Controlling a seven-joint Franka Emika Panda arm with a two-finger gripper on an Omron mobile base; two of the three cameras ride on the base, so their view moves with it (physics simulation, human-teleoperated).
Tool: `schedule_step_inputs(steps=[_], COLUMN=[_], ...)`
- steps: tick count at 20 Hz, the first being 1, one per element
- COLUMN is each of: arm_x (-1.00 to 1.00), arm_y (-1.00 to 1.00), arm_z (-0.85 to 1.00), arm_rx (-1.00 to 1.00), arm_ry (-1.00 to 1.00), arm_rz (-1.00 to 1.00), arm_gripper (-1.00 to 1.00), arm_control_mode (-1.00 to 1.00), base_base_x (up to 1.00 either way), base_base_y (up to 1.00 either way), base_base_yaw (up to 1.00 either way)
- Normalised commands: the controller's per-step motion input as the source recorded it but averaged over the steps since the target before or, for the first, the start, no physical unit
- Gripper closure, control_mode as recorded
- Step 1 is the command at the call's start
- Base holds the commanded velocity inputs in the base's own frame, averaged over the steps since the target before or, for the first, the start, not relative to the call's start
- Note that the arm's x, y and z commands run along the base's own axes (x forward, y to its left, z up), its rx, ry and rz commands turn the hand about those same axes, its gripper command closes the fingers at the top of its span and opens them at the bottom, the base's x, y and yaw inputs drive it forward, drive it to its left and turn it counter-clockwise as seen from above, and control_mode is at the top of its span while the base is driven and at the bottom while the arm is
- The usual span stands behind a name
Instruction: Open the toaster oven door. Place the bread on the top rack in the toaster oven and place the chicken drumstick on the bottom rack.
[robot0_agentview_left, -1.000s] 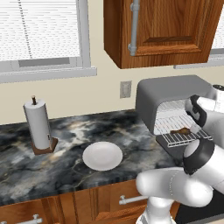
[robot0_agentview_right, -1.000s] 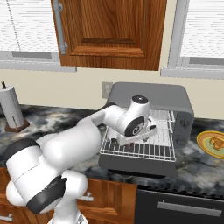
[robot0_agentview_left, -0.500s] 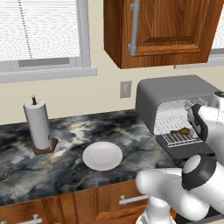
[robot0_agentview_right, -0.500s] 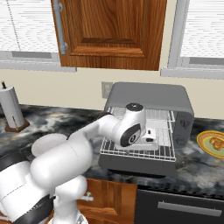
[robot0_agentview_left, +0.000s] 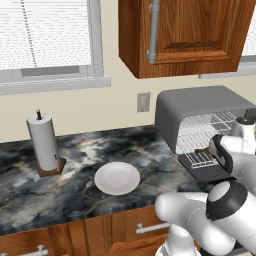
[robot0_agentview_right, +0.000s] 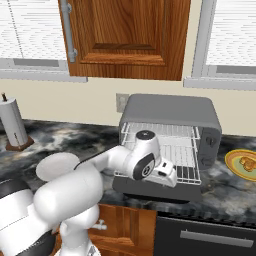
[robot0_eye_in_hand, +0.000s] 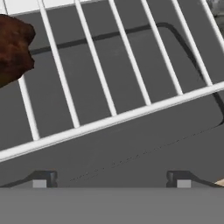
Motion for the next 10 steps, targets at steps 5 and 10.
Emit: schedule_step_inputs(steps=[5, 10], arm_x=[0.09, 0.17], arm_y=[0.00, 0.00], arm_z=[-0.14, -0.10], arm_rx=[0.01, 0.00], arm_ry=[-0.02, -0.06], arm_rz=[-0.08, -0.03], arm_gripper=[-1.00, -1.00], arm_control_mode=[-1.00, -1.00], base_base_x=[0.00, 0.00], base_base_y=[0.00, 0.00], base_base_yaw=[0.00, 0.00])
